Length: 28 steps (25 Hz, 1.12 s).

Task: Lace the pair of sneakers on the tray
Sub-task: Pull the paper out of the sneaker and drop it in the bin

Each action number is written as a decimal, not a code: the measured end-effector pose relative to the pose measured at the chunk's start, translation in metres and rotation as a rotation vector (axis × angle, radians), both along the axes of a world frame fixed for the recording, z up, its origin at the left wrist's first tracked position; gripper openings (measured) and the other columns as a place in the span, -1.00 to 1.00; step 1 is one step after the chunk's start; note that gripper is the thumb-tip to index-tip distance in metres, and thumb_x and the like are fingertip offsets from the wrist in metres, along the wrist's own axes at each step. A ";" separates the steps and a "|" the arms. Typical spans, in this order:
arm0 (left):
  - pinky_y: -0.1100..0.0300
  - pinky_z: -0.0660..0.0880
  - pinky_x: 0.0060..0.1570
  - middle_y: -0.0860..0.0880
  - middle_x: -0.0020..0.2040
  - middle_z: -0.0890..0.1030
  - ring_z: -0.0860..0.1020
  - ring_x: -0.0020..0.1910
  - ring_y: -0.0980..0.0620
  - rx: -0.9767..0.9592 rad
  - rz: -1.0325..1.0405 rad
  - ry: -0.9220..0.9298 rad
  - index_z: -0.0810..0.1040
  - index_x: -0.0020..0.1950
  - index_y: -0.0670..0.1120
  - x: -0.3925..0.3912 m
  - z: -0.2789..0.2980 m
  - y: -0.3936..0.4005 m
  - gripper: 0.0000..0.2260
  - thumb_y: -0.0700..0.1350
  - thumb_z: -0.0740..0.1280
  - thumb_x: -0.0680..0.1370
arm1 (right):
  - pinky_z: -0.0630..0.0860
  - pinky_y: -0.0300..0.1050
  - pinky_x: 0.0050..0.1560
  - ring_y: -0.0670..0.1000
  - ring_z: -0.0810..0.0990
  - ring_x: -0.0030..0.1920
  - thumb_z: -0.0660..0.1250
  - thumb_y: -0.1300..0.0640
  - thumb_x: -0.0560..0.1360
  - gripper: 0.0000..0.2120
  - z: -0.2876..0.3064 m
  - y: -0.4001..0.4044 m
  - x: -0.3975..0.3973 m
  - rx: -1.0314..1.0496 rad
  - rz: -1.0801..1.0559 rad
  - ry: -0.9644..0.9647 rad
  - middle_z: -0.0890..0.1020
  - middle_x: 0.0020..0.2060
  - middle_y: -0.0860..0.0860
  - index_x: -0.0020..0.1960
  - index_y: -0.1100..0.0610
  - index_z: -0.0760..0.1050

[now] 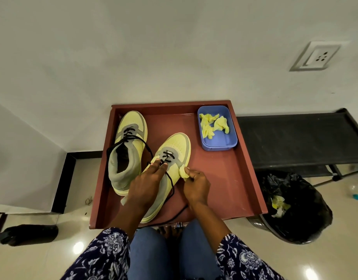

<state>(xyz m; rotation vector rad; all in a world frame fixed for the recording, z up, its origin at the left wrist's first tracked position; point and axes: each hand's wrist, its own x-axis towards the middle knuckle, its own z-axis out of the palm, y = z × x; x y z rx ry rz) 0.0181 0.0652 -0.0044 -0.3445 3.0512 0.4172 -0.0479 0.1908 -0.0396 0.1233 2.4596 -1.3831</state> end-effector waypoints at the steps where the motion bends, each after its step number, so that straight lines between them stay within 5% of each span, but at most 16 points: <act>1: -0.07 0.55 -0.25 -0.22 0.40 0.37 0.57 0.07 -0.33 0.005 0.032 0.000 0.40 0.37 -0.11 -0.002 0.003 0.001 -0.55 -0.38 0.19 0.50 | 0.33 -0.36 0.19 0.05 0.54 0.17 0.21 0.41 0.47 -0.67 0.000 0.005 -0.001 -0.012 -0.023 -0.003 0.60 0.12 0.10 0.15 0.20 0.57; 5: -0.01 0.51 -0.05 -0.20 0.42 0.32 0.51 0.19 -0.24 -0.076 0.061 -0.067 0.17 0.49 -0.08 -0.009 0.009 -0.001 -0.54 -0.28 0.06 0.59 | 0.41 -0.23 0.19 0.08 0.56 0.14 0.25 0.40 0.46 -0.69 0.006 0.025 -0.008 -0.037 -0.077 0.009 0.62 0.10 0.11 0.14 0.20 0.58; 10: 0.01 0.48 -0.18 -0.22 0.04 0.61 0.58 -0.02 -0.24 0.071 0.046 0.067 0.40 0.35 -0.19 -0.013 0.019 -0.003 -0.64 -0.28 0.12 0.56 | 0.48 -0.16 0.16 0.06 0.58 0.11 0.27 0.40 0.46 -0.71 0.016 0.043 -0.014 -0.080 -0.133 0.003 0.63 0.09 0.09 0.14 0.21 0.58; 16: 0.10 0.37 -0.30 -0.24 -0.07 0.65 0.60 -0.11 -0.24 0.074 -0.108 0.175 0.57 0.14 -0.24 -0.014 0.054 0.001 -0.63 -0.23 0.06 0.48 | 0.47 -0.19 -0.02 0.10 0.58 0.08 0.29 0.33 0.50 -0.75 0.041 0.067 -0.025 -0.148 -0.226 0.023 0.63 0.09 0.11 0.16 0.22 0.56; 20: 0.00 0.58 -0.32 -0.19 -0.16 0.68 0.64 -0.22 -0.18 -0.048 -0.396 0.212 0.60 0.11 -0.16 -0.025 0.083 -0.008 -0.57 -0.11 0.02 0.45 | 0.49 -0.11 0.02 0.12 0.57 0.12 0.27 0.34 0.50 -0.74 0.059 0.080 -0.033 -0.186 -0.299 0.074 0.62 0.10 0.12 0.16 0.21 0.56; 24: 0.20 0.40 -0.64 -0.03 -0.35 0.65 0.59 -0.48 -0.05 -0.340 -0.679 0.180 0.64 -0.07 -0.09 -0.046 0.120 -0.002 -0.79 -0.13 0.27 0.38 | 0.45 -0.16 0.04 0.13 0.56 0.15 0.23 0.36 0.52 -0.74 0.071 0.102 -0.039 -0.177 -0.370 0.135 0.60 0.12 0.13 0.16 0.24 0.55; 26: 0.22 0.39 -0.59 -0.03 -0.29 0.66 0.62 -0.38 -0.04 -0.461 -0.791 0.145 0.63 -0.05 -0.10 -0.056 0.131 0.000 -0.83 -0.18 0.38 0.37 | 0.42 -0.19 0.06 0.12 0.55 0.16 0.21 0.37 0.51 -0.73 0.071 0.114 -0.038 -0.172 -0.378 0.162 0.59 0.13 0.13 0.16 0.24 0.55; 28: 0.09 0.51 -0.33 -0.10 -0.05 0.64 0.59 -0.05 -0.10 -0.494 -0.825 -0.004 0.55 0.14 -0.13 -0.070 0.138 0.006 -0.79 -0.22 0.28 0.51 | 0.38 -0.23 0.08 0.11 0.54 0.17 0.20 0.38 0.51 -0.71 0.068 0.122 -0.036 -0.118 -0.347 0.184 0.58 0.14 0.13 0.16 0.23 0.56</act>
